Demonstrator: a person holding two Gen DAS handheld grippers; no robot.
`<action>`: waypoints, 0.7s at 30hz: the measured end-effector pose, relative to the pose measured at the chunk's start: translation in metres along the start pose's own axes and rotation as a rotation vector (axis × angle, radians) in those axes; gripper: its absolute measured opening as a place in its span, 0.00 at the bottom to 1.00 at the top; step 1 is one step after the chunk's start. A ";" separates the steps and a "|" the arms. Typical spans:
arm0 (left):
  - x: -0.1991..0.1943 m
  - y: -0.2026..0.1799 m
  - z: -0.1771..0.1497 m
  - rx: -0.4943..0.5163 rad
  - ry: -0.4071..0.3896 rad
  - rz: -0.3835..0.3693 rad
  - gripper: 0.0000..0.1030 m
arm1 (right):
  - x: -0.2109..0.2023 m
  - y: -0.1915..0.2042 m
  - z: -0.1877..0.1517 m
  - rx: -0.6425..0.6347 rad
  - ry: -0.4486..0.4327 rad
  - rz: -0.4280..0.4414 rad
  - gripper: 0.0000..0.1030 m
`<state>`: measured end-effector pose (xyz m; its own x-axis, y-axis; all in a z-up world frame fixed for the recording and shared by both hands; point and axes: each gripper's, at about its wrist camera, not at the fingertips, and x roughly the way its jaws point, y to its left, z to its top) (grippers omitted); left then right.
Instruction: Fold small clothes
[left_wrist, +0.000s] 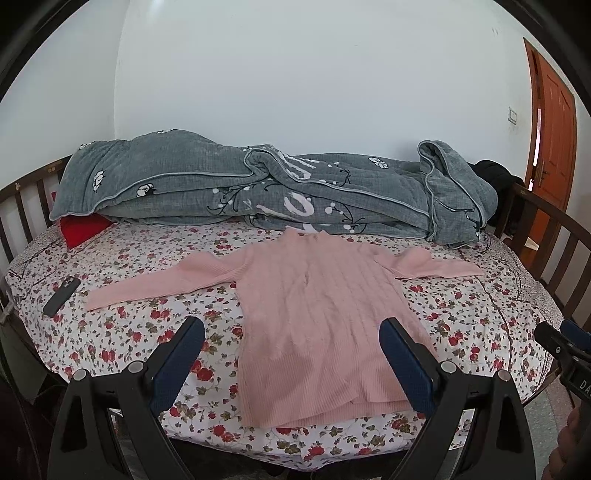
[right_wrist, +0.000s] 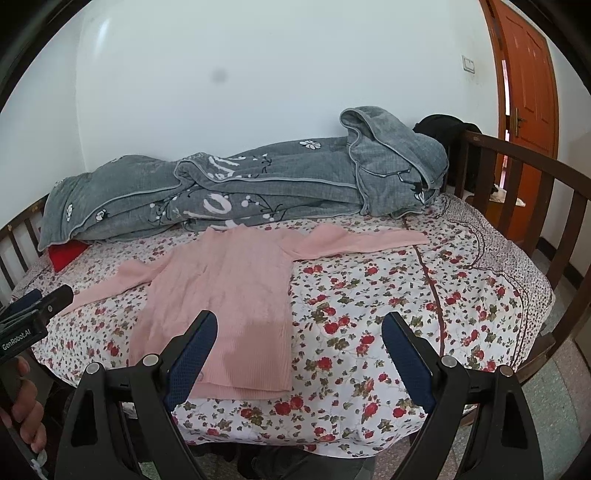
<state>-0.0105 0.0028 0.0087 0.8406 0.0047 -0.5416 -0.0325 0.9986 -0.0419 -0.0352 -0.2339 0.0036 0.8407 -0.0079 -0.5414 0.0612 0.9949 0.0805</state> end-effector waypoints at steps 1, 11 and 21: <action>0.000 0.000 0.000 0.000 0.001 -0.001 0.93 | 0.000 0.000 0.000 0.000 -0.001 0.001 0.87; 0.000 0.001 -0.002 -0.003 0.005 -0.004 0.93 | 0.001 0.002 -0.001 -0.002 0.004 0.001 0.87; 0.000 0.002 -0.002 -0.004 0.005 -0.008 0.93 | 0.000 0.003 -0.001 -0.002 0.001 0.003 0.87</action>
<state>-0.0113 0.0047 0.0067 0.8384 -0.0031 -0.5450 -0.0286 0.9984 -0.0497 -0.0359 -0.2304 0.0034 0.8403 -0.0046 -0.5421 0.0574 0.9951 0.0806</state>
